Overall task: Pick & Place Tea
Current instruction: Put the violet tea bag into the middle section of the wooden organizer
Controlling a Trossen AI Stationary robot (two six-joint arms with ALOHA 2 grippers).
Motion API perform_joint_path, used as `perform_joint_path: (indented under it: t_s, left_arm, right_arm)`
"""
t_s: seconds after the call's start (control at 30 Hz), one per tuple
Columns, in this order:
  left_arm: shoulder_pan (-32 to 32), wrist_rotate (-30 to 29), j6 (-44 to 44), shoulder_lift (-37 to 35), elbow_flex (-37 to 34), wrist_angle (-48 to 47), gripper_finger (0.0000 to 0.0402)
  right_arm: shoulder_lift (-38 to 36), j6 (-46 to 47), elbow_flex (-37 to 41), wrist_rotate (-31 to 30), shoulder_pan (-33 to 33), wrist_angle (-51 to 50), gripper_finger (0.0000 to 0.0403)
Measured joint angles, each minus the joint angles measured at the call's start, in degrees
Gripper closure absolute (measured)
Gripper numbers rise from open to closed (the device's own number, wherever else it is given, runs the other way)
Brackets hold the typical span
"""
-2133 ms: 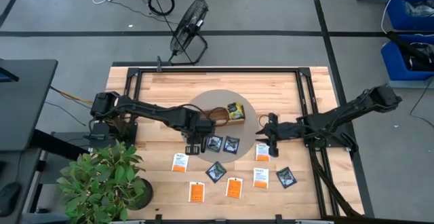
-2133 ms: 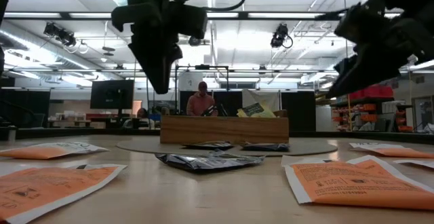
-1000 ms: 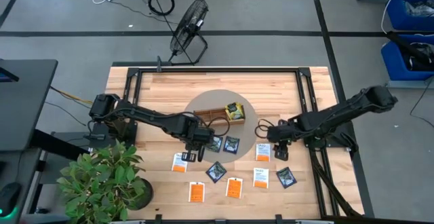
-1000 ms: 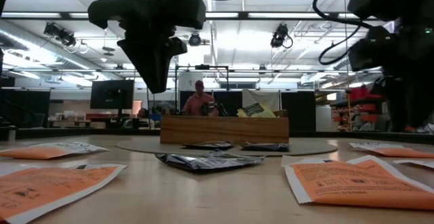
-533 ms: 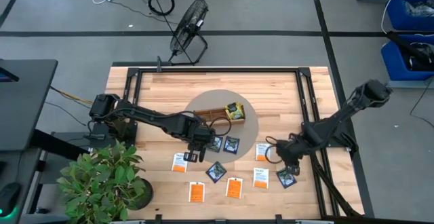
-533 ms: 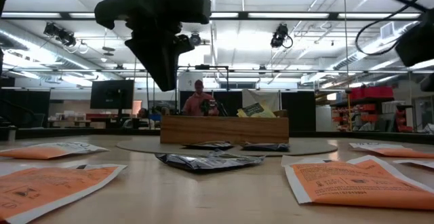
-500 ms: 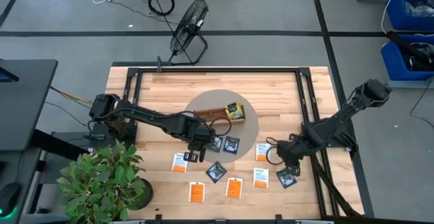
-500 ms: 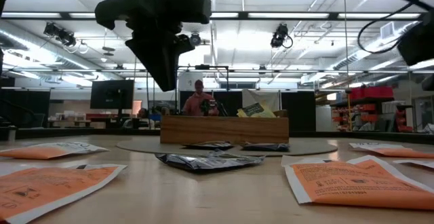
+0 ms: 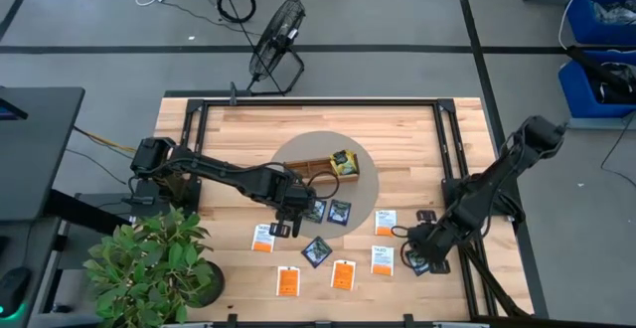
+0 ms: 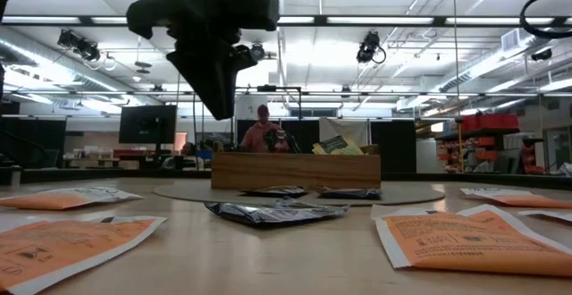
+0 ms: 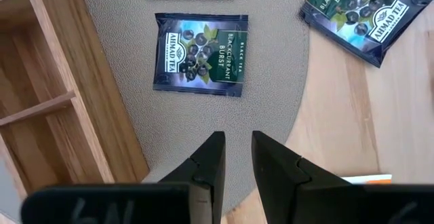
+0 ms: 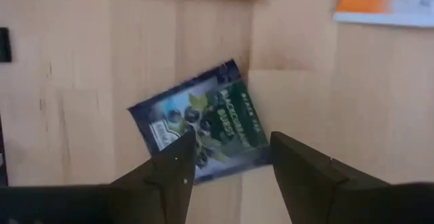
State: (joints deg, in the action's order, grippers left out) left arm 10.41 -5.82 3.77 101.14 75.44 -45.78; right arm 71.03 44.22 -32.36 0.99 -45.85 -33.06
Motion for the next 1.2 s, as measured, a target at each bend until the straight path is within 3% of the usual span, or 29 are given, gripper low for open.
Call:
perform_joint_path:
  t_s: [0.43, 0.57, 0.7, 0.83, 1.2]
  left_arm:
    - [0.0, 0.0, 0.0, 0.0, 0.0, 0.2, 0.0323]
    - [0.0, 0.0, 0.0, 0.0, 0.0, 0.2, 0.0323]
    - [0.0, 0.0, 0.0, 0.0, 0.0, 0.2, 0.0323]
    - [0.0, 0.0, 0.2, 0.0, 0.0, 0.7, 0.0323]
    - [0.0, 0.0, 0.0, 0.0, 0.0, 0.8, 0.0323]
  right_arm:
    - [8.6, -6.9, -0.3, -0.3, -1.7, 0.6, 0.0206]
    - [8.3, -7.3, -0.9, -0.2, -1.6, -0.6, 0.0206]
    - [7.9, -7.7, -4.7, -2.4, -1.6, -8.9, 0.0206]
    - [7.8, -9.6, -7.2, -5.1, -1.6, -10.1, 0.0206]
    - [8.0, -13.4, -7.2, -4.9, -1.0, -13.9, 0.0206]
